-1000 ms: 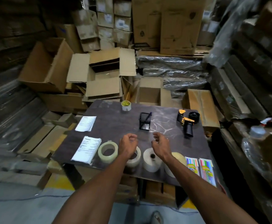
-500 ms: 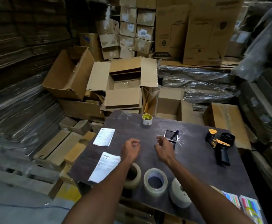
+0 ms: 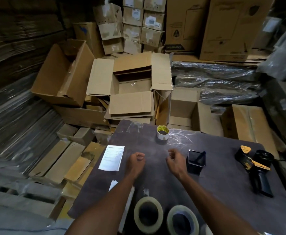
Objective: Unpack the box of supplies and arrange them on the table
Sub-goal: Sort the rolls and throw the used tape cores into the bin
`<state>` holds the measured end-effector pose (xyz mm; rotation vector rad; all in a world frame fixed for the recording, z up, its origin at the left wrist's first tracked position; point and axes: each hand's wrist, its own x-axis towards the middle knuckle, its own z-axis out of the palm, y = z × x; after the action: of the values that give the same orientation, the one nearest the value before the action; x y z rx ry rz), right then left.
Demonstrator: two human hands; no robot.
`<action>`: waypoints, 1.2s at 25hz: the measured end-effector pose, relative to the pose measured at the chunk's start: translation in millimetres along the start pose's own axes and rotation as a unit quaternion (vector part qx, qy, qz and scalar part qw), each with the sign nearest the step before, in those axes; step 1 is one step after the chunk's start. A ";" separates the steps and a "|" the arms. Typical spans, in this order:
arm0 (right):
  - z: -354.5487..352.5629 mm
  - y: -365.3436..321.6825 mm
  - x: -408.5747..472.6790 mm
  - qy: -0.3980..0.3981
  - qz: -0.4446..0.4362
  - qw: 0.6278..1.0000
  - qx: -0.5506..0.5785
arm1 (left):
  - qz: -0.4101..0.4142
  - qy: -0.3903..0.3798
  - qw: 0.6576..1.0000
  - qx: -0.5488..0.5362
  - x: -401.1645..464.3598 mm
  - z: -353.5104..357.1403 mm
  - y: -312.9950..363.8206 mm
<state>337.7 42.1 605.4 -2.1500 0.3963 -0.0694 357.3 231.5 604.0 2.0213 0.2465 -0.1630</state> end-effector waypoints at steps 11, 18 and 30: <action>37.9 4.0 90.8 0.041 0.107 0.993 0.016 | -0.015 -0.135 0.989 0.061 146.9 58.8 4.1; 48.6 21.4 146.5 0.040 0.141 0.989 -0.010 | -0.032 -0.161 0.986 -0.007 228.1 105.6 3.4; 73.8 19.3 203.7 0.033 0.122 0.992 -0.024 | -0.028 -0.194 0.980 -0.036 248.5 114.4 26.9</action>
<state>540.2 27.9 527.1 -2.1337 0.7033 0.0089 604.0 142.9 521.1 1.8674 0.0590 -0.5693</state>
